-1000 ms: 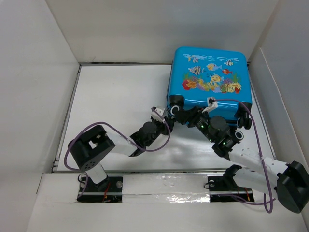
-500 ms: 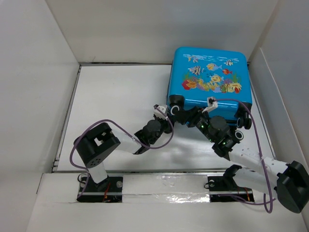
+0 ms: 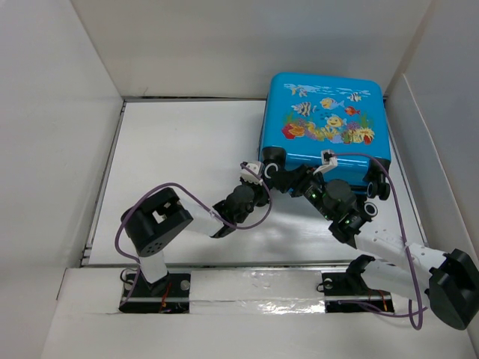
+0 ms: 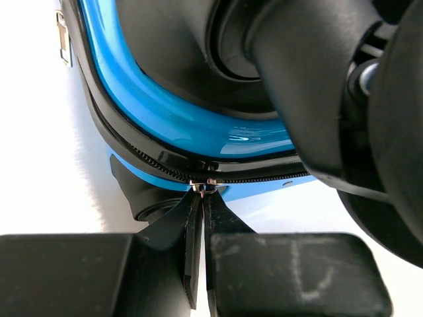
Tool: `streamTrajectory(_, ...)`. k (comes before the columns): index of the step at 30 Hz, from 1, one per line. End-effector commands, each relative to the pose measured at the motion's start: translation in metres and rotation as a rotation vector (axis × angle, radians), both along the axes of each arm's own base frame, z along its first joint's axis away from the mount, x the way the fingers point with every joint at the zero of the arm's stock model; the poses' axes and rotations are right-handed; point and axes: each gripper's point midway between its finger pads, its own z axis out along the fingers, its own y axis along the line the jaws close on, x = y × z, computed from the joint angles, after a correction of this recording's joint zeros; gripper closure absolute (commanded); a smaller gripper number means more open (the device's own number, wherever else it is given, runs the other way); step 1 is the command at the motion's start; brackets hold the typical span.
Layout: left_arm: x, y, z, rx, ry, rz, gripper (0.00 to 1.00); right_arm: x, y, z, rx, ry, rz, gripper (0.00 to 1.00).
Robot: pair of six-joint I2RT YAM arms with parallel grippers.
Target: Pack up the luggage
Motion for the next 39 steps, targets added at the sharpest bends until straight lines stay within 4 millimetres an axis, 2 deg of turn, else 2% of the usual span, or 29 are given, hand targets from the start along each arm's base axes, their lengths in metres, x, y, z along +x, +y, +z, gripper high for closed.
streamTrajectory(1, 0.014, 0.003, 0.036, -0.086, -0.066, 0.073, 1.00, -0.014, 0.011, 0.034, 0.054, -0.109, 0.092, 0.66)
streamTrajectory(5, 0.015, 0.016, 0.034, -0.041, -0.080, 0.109, 1.00, -0.015, 0.008, 0.035, 0.061, -0.111, 0.080, 0.66)
streamTrajectory(10, 0.014, 0.039, 0.020, 0.053, -0.084, 0.146, 1.00, -0.018, 0.005, 0.036, 0.064, -0.115, 0.080, 0.66)
streamTrajectory(16, 0.017, 0.064, 0.020, 0.090, -0.084, 0.192, 1.00, -0.023, 0.002, 0.038, 0.067, -0.124, 0.086, 0.66)
streamTrajectory(22, 0.019, 0.077, 0.023, 0.134, -0.094, 0.226, 1.00, -0.027, 0.000, 0.040, 0.069, -0.130, 0.090, 0.66)
streamTrajectory(25, 0.018, 0.076, 0.022, 0.167, -0.093, 0.208, 1.00, -0.032, -0.002, 0.043, 0.070, -0.140, 0.099, 0.67)
streamTrajectory(29, 0.028, 0.091, 0.018, 0.188, -0.088, 0.243, 1.00, -0.039, -0.008, 0.050, 0.074, -0.159, 0.102, 0.67)
streamTrajectory(33, 0.049, 0.112, 0.019, 0.195, -0.081, 0.289, 1.00, -0.041, -0.013, 0.049, 0.060, -0.156, 0.089, 0.67)
streamTrajectory(39, 0.069, 0.111, 0.030, 0.186, -0.110, 0.292, 1.00, -0.043, -0.011, 0.043, 0.041, -0.144, 0.103, 0.67)
